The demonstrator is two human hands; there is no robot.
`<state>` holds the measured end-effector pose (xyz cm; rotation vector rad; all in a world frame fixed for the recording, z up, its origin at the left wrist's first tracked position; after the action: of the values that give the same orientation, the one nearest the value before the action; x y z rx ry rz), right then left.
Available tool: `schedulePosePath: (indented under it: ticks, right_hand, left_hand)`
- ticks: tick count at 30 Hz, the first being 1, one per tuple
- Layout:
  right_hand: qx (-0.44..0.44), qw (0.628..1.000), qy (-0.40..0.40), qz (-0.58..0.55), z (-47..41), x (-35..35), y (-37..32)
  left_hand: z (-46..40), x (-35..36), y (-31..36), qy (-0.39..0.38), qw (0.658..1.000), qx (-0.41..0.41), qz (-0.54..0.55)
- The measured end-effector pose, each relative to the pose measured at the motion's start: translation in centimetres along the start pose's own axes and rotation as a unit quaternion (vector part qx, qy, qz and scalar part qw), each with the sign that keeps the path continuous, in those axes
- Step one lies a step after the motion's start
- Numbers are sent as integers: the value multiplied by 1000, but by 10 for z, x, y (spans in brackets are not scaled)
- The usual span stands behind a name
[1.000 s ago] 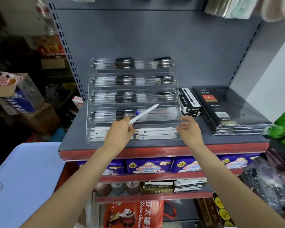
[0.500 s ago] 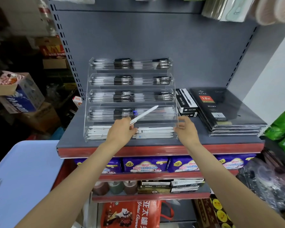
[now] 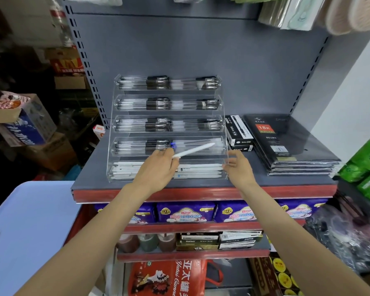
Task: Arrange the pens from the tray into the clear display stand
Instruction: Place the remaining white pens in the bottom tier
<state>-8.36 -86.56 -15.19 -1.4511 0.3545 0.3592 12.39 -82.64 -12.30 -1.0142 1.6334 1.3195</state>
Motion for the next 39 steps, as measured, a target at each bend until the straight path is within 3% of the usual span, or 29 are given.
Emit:
schedulePosePath:
  ticks: [3, 8, 16, 21, 39]
  right_hand:
    - [-3, 1000, -2, -1, 0, 1, 0]
    - [-6, 1000, 6, 3, 0, 1, 0]
    - [-7, 1000, 13, 6, -1, 2, 2]
    - [-11, 1000, 25, 11, -3, 3, 3]
    - [-15, 999, 44, 26, -2, 4, 4]
  left_hand:
    - [0, 0, -6, -32, 996, 40, -68]
    - [-7, 6, -5, -67, 994, 51, -69]
    - [-10, 8, -6, -55, 996, -3, 70]
    - [-5, -2, -30, -21, 999, -36, 5]
    - [-18, 12, -14, -122, 986, -116, -15]
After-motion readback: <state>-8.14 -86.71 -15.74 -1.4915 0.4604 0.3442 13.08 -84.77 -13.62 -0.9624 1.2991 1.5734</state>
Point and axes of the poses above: each hand's wrist, its own z-axis away from the middle knuckle, its own x-axis out of the palm, y = z × x, the point moved 5 cm from there along -z, towards the middle knuckle, and after that the axes turned 2 degrees about -y, right-handed, at the moved point
